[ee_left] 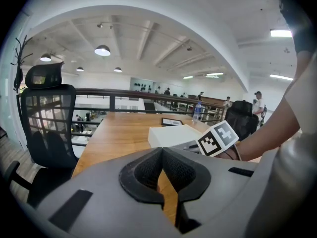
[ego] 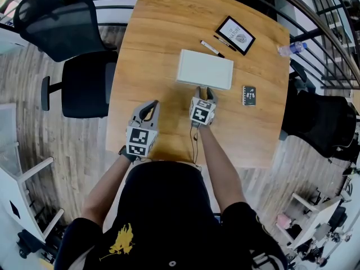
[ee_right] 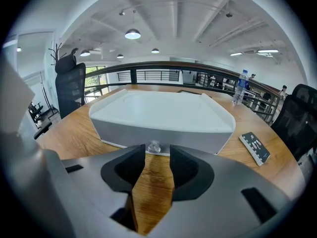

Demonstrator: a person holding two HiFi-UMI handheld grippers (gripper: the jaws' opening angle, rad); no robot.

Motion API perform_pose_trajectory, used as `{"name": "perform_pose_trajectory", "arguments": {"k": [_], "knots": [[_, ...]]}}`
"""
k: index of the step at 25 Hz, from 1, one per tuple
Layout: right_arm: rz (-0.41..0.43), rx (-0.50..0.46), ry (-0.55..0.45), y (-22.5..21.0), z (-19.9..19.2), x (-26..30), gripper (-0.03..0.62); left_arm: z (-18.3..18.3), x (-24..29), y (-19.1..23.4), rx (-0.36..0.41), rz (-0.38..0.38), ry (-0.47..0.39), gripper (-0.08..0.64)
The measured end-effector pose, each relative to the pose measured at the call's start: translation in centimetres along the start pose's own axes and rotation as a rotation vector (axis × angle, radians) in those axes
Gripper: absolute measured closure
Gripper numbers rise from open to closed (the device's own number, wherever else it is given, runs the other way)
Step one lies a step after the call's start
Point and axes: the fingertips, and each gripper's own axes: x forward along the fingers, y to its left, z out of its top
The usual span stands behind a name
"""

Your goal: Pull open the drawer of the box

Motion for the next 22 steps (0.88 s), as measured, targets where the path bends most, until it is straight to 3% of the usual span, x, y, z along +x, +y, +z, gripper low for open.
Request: {"name": "perform_pose_trajectory", "arguments": {"k": [22], "knots": [[-0.002, -0.039, 0.014, 0.53, 0.56, -0.06, 0.52, 0.09, -0.93, -0.31, -0.003, 0.016, -0.008, 0.545]]}}
